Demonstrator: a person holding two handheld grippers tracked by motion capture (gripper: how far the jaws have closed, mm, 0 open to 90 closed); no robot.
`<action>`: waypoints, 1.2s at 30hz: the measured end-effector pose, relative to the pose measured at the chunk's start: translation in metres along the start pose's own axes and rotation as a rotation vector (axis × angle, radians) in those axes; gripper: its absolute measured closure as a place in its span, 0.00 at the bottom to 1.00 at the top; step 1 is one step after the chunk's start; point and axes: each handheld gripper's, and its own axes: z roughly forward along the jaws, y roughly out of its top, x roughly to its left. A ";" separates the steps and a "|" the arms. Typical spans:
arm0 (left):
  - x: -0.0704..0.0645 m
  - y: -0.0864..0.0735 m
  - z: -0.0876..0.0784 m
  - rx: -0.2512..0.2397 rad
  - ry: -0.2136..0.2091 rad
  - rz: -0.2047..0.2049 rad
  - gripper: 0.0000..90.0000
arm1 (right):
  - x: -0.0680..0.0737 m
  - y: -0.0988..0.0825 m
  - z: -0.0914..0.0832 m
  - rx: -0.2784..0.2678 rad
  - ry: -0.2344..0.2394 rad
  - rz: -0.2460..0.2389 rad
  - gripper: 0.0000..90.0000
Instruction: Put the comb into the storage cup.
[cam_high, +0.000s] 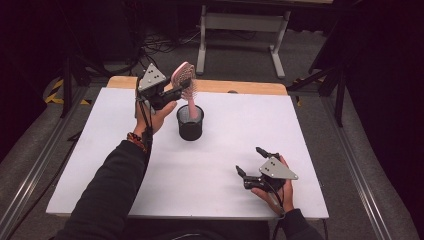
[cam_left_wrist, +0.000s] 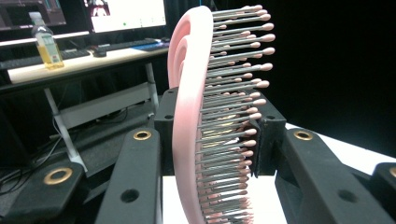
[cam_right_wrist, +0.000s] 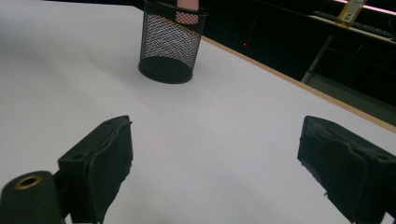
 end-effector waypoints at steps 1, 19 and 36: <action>0.000 -0.002 0.002 0.009 0.000 -0.003 0.71 | 0.000 0.000 0.000 0.002 0.003 -0.002 0.12; -0.003 -0.030 0.020 0.085 -0.015 -0.034 0.71 | 0.002 0.000 0.001 0.009 0.013 -0.016 0.12; -0.001 -0.047 0.023 0.097 -0.002 -0.080 0.70 | 0.003 0.000 0.002 0.018 0.016 -0.013 0.12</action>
